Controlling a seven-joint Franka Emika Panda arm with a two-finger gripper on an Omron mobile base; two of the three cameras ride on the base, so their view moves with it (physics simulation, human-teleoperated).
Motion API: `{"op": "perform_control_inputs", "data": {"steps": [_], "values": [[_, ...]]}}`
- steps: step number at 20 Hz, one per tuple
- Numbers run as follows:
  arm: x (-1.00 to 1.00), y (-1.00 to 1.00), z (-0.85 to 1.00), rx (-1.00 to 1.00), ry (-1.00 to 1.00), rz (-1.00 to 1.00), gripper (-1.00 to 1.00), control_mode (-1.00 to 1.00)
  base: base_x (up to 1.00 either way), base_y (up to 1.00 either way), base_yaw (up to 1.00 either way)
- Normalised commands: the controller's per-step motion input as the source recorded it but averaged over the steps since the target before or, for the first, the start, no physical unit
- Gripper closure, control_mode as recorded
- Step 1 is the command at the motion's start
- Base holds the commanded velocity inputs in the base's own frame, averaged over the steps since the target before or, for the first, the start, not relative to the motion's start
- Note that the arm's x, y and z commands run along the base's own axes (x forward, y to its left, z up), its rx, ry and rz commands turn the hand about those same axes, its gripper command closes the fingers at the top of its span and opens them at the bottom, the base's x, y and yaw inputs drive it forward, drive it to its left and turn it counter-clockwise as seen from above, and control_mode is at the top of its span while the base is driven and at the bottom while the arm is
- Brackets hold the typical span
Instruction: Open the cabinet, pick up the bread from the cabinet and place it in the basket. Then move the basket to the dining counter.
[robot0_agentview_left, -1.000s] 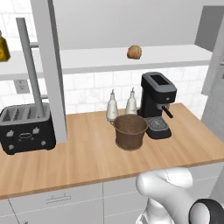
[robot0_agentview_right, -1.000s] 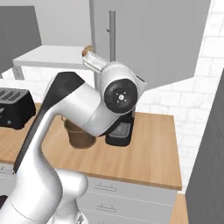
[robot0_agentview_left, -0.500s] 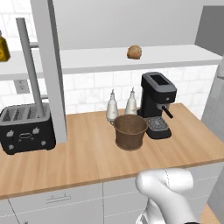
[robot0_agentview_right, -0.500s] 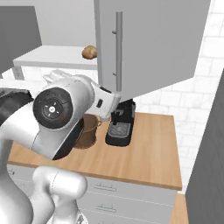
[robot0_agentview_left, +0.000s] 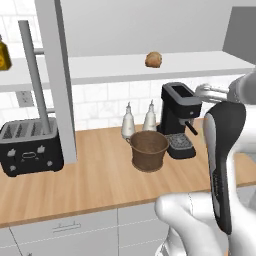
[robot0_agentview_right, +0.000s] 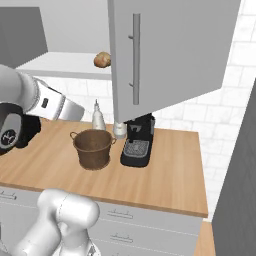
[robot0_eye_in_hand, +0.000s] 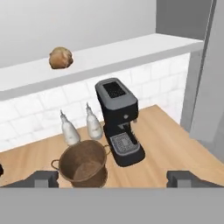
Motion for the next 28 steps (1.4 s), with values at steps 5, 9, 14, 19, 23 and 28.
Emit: {"op": "perform_control_inputs", "data": {"steps": [5,9,14,19,23,28], "values": [[1.0,0.75,-0.01,0.0,0.14,-0.16,-1.0,-1.0,0.0,0.0,0.0],[0.98,0.05,-0.23,0.11,-0.07,-0.21,-1.0,-1.0,0.0,0.0,0.0],[0.56,-0.33,-0.56,0.33,-0.36,-0.26,-1.0,-1.0,0.0,0.0,0.0],[0.53,-0.27,-0.14,0.35,-0.27,-0.56,-1.0,-1.0,0.0,0.0,0.0],[0.18,-0.01,0.17,0.16,-0.08,-0.76,-1.0,-1.0,0.0,0.0,0.0],[0.0,-0.2,0.44,0.16,-0.03,-0.72,-1.0,-1.0,0.0,0.0,0.0]]}}
